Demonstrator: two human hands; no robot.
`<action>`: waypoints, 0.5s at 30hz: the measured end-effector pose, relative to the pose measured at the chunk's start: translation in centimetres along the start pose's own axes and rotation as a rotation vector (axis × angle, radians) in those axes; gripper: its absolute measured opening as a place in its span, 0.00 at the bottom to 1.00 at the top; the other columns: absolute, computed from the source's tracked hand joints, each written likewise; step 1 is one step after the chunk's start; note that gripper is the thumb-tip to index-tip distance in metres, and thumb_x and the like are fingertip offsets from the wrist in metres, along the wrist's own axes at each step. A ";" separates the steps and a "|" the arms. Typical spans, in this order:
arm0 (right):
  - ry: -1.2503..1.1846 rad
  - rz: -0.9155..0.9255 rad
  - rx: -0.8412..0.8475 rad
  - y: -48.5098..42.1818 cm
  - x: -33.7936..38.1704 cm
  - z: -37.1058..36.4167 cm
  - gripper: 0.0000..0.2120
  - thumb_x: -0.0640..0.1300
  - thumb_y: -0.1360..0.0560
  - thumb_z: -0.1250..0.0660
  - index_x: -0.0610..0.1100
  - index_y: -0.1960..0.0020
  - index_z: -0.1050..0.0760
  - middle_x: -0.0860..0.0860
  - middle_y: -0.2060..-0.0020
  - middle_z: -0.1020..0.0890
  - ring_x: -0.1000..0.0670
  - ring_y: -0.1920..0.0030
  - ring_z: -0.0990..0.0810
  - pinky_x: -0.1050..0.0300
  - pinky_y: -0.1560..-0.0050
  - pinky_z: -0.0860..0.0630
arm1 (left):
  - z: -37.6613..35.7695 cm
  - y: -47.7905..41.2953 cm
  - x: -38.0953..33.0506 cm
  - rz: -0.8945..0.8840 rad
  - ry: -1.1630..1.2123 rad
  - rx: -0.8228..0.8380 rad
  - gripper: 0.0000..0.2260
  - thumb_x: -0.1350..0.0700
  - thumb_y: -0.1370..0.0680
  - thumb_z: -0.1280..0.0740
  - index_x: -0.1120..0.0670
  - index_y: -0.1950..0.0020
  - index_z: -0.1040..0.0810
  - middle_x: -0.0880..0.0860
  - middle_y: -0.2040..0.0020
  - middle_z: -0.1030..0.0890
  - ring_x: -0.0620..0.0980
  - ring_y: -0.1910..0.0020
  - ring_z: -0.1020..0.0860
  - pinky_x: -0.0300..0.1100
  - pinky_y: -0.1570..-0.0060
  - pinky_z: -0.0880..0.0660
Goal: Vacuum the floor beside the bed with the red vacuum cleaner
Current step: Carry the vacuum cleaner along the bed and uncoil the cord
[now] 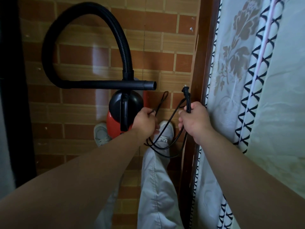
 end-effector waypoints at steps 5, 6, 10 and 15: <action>0.218 0.069 -0.094 -0.6 -0.3 0.9 0.04 0.43 0.20 0.41 0.46 0.48 0.28 0.45 0.56 0.18 0.42 0.59 0.16 0.41 0.56 0.17 | 1.0 1.1 -1.3 -0.070 0.028 -0.027 0.05 0.56 0.14 0.43 0.50 0.43 0.28 0.53 0.56 0.22 0.49 0.65 0.22 0.46 0.65 0.18; 0.216 0.064 -0.098 -0.4 -0.2 1.0 0.05 0.43 0.20 0.41 0.45 0.48 0.28 0.44 0.56 0.18 0.42 0.58 0.16 0.41 0.56 0.17 | 1.1 1.6 -1.6 -0.096 0.018 -0.020 0.05 0.56 0.14 0.43 0.51 0.43 0.28 0.53 0.56 0.22 0.48 0.65 0.23 0.44 0.67 0.19; 0.197 0.056 -0.091 0.8 -0.1 1.3 0.05 0.42 0.23 0.42 0.44 0.49 0.29 0.41 0.54 0.18 0.39 0.55 0.16 0.40 0.56 0.17 | 0.8 3.6 -2.5 -0.179 -0.016 0.017 0.05 0.55 0.14 0.43 0.50 0.43 0.27 0.53 0.57 0.22 0.47 0.66 0.25 0.39 0.71 0.24; 0.194 0.037 -0.104 3.1 0.4 2.2 0.07 0.43 0.19 0.42 0.43 0.44 0.28 0.44 0.53 0.18 0.42 0.54 0.16 0.41 0.51 0.17 | 0.3 5.5 -3.5 -0.172 -0.008 0.067 0.06 0.56 0.14 0.42 0.53 0.39 0.28 0.54 0.56 0.22 0.47 0.67 0.24 0.40 0.71 0.24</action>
Point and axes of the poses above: each hand's wrist, its own y-axis away from the middle knuckle, its own z-axis out of the back of the hand, x = y × z, the point moved 5 cm from there along -y, towards the middle knuckle
